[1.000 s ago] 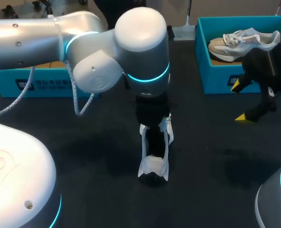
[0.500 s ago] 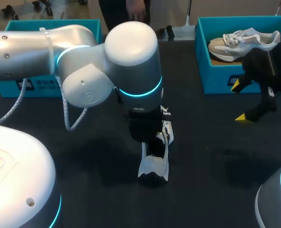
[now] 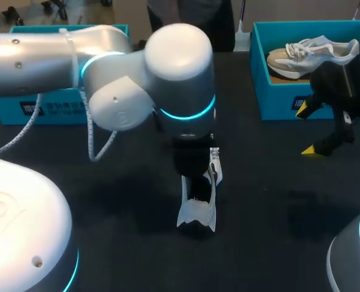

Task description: Take the shoe out of the shoebox, open the shoe tongue, remove and reinsert the insole, then place the shoe into the shoebox

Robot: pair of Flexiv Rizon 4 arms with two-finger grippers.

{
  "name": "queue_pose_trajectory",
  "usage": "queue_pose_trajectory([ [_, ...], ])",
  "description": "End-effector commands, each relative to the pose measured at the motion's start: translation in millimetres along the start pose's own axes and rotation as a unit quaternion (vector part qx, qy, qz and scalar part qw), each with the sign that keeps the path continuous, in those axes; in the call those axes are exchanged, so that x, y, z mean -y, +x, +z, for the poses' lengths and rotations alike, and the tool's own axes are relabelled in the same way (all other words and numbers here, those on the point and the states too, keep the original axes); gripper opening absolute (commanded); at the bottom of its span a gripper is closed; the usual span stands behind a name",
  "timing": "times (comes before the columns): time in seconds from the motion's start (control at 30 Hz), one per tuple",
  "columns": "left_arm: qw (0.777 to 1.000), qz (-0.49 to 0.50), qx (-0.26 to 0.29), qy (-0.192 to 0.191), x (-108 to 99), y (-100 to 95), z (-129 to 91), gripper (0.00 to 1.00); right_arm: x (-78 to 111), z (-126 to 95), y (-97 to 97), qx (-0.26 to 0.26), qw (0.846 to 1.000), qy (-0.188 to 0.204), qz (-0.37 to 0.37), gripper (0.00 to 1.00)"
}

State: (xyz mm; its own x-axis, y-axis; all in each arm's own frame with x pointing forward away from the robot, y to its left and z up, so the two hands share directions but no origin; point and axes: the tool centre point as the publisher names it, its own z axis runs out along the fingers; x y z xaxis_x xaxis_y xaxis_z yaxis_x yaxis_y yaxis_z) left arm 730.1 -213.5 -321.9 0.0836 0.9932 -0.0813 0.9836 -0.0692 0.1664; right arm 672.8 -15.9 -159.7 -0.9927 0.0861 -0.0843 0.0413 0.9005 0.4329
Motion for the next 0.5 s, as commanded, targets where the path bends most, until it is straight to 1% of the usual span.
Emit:
queue_pose_trajectory([
  [0.03,1.0,-0.016,-0.006,0.016,9.7,-4.5,23.1,0.22,-1.2,1.3,-1.9,-0.001,1.0,0.002,0.001,1.0],
  [0.1,0.999,-0.027,-0.017,0.022,15.3,0.2,31.2,0.21,-1.2,1.3,-1.9,-0.001,1.0,0.002,0.001,1.0],
  [0.13,0.999,-0.031,-0.02,0.025,17.4,2.1,31.7,0.2,-1.2,1.3,-1.9,-0.001,1.0,0.002,0.001,1.0],
  [0.23,0.998,-0.05,-0.021,0.027,20.7,7.1,23.8,0.21,-1.2,1.3,-1.9,-0.001,1.0,0.002,0.001,1.0],
  [0.3,0.997,-0.073,-0.021,0.018,21.0,9.5,10.4,0.26,-1.2,1.3,-1.9,-0.001,1.0,0.002,0.001,1.0],
  [0.43,0.992,-0.119,-0.029,0.018,21.8,12.4,-10.3,0.41,-1.2,1.3,-1.9,-0.001,1.0,0.002,0.001,1.0],
  [0.5,0.988,-0.146,-0.039,0.021,23.2,14.3,-17.4,0.42,-1.2,1.3,-1.9,-0.001,1.0,0.002,0.001,1.0],
])
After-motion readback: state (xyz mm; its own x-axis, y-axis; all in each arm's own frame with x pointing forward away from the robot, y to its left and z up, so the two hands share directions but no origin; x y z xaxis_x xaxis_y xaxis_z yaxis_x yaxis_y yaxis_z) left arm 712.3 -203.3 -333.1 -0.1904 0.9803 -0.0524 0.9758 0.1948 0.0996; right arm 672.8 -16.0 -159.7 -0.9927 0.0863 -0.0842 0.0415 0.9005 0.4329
